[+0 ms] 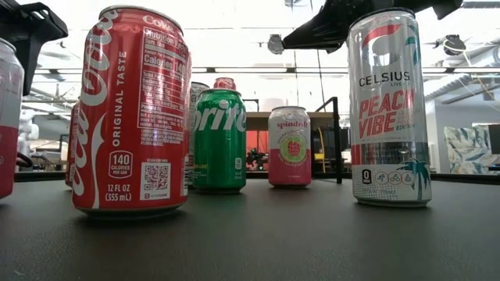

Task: Place canned beverage on shelf
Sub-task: Put the bottom white pink soda can on the shelf

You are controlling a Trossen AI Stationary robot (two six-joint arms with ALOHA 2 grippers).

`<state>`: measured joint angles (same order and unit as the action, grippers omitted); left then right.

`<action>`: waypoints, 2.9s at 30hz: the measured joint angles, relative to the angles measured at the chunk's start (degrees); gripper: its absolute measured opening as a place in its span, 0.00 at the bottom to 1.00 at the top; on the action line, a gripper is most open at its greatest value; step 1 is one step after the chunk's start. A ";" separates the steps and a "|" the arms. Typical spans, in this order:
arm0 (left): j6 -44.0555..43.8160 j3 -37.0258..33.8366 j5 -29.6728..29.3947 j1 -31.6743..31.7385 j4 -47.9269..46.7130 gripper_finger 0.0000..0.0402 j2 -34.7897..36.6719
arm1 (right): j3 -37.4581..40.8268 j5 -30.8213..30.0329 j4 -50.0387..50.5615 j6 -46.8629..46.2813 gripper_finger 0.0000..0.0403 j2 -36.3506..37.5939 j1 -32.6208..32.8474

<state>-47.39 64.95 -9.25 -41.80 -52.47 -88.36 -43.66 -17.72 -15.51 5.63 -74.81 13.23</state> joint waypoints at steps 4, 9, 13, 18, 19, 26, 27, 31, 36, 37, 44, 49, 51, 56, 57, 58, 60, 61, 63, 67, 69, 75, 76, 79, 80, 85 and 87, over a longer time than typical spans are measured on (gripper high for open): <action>-1.86 0.00 -0.18 0.00 0.03 0.95 0.00 | 0.00 0.02 0.00 0.00 0.08 0.00 0.00; -1.84 0.00 -0.15 0.00 0.02 0.88 0.00 | 0.00 0.13 0.11 -0.04 0.08 0.00 0.00; -1.83 0.00 -0.10 -0.01 0.04 0.79 0.00 | 0.00 2.59 0.44 -0.22 0.08 -0.02 0.00; -1.65 0.04 0.02 -0.02 0.07 0.70 0.04 | 0.00 3.04 0.44 -0.24 0.08 -0.02 0.00; -1.65 0.04 0.02 0.00 0.07 0.70 0.04 | 0.00 3.02 0.44 -0.24 0.08 -0.02 0.00; -1.84 0.04 0.06 0.14 0.07 0.70 0.07 | 0.00 3.02 0.42 -0.45 0.08 -0.02 0.00; -1.84 0.04 0.14 0.26 0.05 0.70 0.15 | 0.00 3.03 0.42 -0.49 0.08 -0.02 0.00; -1.93 0.02 0.69 1.45 0.04 0.70 0.71 | 0.00 3.04 0.24 -2.30 0.08 -0.36 0.00; -1.99 1.25 0.23 3.75 -1.17 0.70 2.33 | 0.00 3.04 -0.90 -5.40 0.08 -3.50 0.00; -1.99 1.91 0.24 4.36 -1.31 0.70 2.53 | 0.00 3.04 -1.98 -5.40 0.08 -4.45 0.00; -1.84 8.58 -0.59 8.81 -5.23 0.70 3.10 | -0.02 2.95 -16.58 -5.49 0.10 -9.50 0.00; -1.72 14.41 -4.77 11.84 -9.17 0.70 3.10 | -0.02 1.26 -19.82 -5.26 0.21 -10.64 0.06; -1.24 16.92 -6.14 13.11 -9.98 0.70 3.13 | -0.04 1.22 -20.90 -4.54 0.28 -10.88 0.16; -0.22 21.89 -9.49 17.00 -10.01 0.70 3.13 | -0.07 0.71 -25.30 -0.53 0.47 -11.21 1.59; -0.16 22.65 -10.54 17.75 -10.03 0.70 3.13 | -0.09 -0.60 -26.36 -0.04 0.51 -11.19 1.96; -0.05 23.31 -11.00 18.51 -10.03 0.70 3.13 | -0.13 -2.24 -27.12 0.67 0.55 -11.19 2.31; 1.17 24.48 -11.97 19.81 -10.02 0.70 3.13 | -0.99 -5.58 -27.00 2.89 0.63 -11.19 3.05; 1.55 24.77 -12.35 20.47 -9.69 0.70 3.13 | -1.73 -6.80 -26.54 3.89 0.67 -11.21 3.37; 1.71 24.98 -12.59 21.94 -8.97 0.70 3.13 | -3.89 -7.98 -24.54 5.69 0.75 -11.65 3.84; 1.68 24.98 -12.95 24.85 -8.20 0.70 3.10 | -9.01 -8.08 -17.47 7.10 0.86 -13.54 4.06; 1.70 24.98 -13.51 25.94 -7.98 0.70 3.10 | -11.63 -8.97 -14.24 7.16 0.88 -14.81 3.96; 3.31 24.98 -14.99 26.69 -6.07 0.70 3.10 | -18.90 -13.69 -10.90 9.14 0.89 -20.92 3.38; 3.32 24.98 -15.35 26.67 -5.29 0.70 3.10 | -20.02 -14.02 -10.79 9.43 0.89 -21.91 3.25; 4.77 24.94 -16.14 26.69 -4.28 0.70 3.10 | -23.10 -16.43 -9.96 9.41 0.89 -24.46 2.63; 4.94 24.94 -16.25 26.69 -3.51 0.70 3.10 | -23.93 -17.54 -10.13 9.52 0.89 -25.27 2.51; 5.81 24.67 -16.50 26.67 -1.60 0.70 3.10 | -26.93 -19.80 -9.74 11.68 0.89 -28.41 1.93; 5.83 24.65 -16.48 26.67 -1.32 0.70 3.08 | -27.74 -19.79 -9.78 11.77 0.89 -29.12 1.63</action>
<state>-41.56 89.60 -25.74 -15.14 -53.79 -85.27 -71.40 -37.51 -25.29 17.40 -103.93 14.86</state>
